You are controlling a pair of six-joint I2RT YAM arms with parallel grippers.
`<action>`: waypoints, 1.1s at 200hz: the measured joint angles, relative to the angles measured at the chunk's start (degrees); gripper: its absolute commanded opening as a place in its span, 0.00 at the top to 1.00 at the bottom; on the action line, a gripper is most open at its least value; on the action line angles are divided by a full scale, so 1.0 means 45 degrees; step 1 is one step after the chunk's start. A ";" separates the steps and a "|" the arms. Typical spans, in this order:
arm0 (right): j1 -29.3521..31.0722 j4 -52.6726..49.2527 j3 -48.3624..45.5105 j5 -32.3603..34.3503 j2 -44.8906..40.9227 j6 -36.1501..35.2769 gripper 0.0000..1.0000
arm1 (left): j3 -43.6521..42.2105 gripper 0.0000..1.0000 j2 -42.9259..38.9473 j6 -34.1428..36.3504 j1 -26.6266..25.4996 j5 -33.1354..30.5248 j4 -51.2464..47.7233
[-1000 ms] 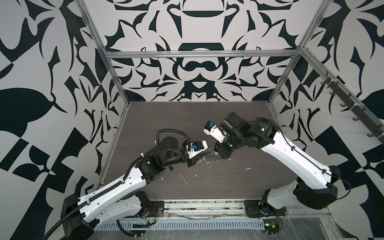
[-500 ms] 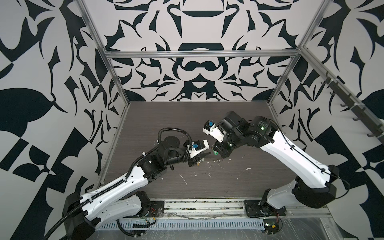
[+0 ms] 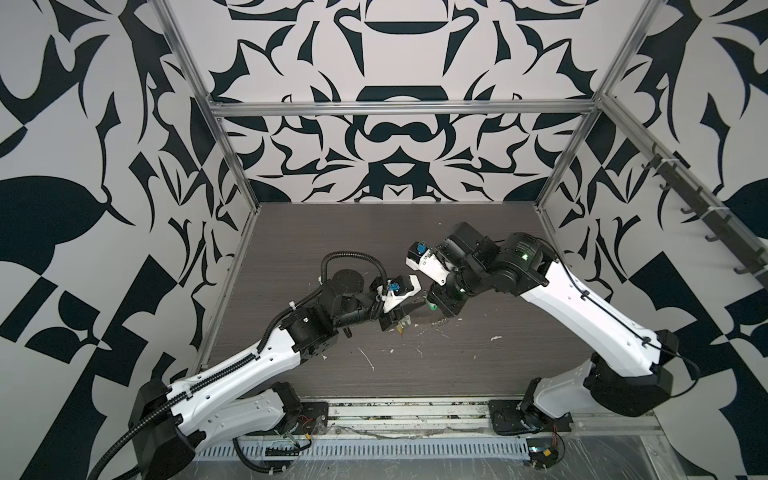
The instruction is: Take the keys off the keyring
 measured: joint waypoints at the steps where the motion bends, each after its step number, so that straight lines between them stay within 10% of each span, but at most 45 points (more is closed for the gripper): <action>1: 0.0000 -0.0005 0.0000 0.0000 0.0000 -0.0005 1.00 | 0.0000 0.61 0.0000 0.0000 0.0000 -0.0005 0.0000; 220: 0.0000 -0.0141 0.0000 -0.0044 0.0000 -0.0350 1.00 | 0.0272 0.73 0.0160 -0.0199 0.0000 0.0651 -0.0049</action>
